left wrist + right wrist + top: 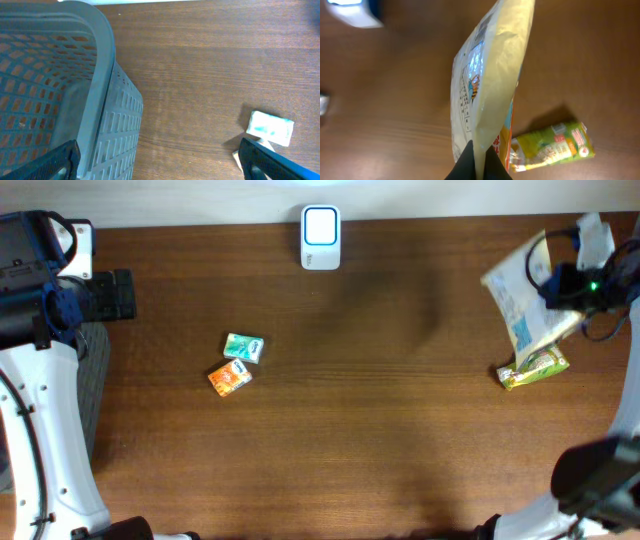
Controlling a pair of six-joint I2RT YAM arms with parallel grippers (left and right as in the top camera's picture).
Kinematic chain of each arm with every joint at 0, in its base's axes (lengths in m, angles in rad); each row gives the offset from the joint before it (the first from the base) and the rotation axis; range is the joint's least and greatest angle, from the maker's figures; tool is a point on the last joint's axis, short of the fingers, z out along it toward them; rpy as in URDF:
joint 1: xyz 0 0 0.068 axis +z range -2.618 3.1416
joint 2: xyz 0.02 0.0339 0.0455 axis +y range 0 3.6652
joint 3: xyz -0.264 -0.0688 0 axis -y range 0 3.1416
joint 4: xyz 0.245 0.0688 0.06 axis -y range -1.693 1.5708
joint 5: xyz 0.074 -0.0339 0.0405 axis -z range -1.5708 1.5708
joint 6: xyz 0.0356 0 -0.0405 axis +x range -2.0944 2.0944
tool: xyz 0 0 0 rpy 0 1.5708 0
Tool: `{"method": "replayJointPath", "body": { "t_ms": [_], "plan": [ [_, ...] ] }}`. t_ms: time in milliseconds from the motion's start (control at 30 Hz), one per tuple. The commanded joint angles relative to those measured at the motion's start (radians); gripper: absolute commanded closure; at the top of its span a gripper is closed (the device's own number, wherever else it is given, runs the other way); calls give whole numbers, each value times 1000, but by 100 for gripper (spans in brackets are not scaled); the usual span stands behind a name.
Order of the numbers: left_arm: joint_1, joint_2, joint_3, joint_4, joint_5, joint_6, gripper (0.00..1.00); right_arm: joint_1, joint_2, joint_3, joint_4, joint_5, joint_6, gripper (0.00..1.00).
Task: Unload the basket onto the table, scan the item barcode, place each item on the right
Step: 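Carry the white bag to the right side and release it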
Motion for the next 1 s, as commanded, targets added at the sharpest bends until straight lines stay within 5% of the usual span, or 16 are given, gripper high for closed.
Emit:
{"method": "replayJointPath", "body": {
  "t_ms": [0,167,267,400,467,733,933,967],
  "plan": [
    [6,0,-2,2,-4,16,1,-99,73,-130,106,-2,101,96],
    [6,0,-2,2,-4,16,1,-155,104,-245,303,-2,129,93],
    [6,0,-2,2,-4,16,1,-159,103,-245,324,-2,136,59],
    [6,0,-2,2,-4,16,1,-159,92,-238,298,-2,179,29],
    [6,0,-2,2,-4,16,1,-159,71,-191,236,-2,238,1],
    [6,0,-2,2,-4,16,1,-55,19,84,-180,-82,315,1],
    [6,0,-2,2,-4,16,1,257,40,10,-50,-347,307,0],
    [6,0,-2,2,-4,16,1,370,55,-4,25,-344,307,8]
  ]
}}
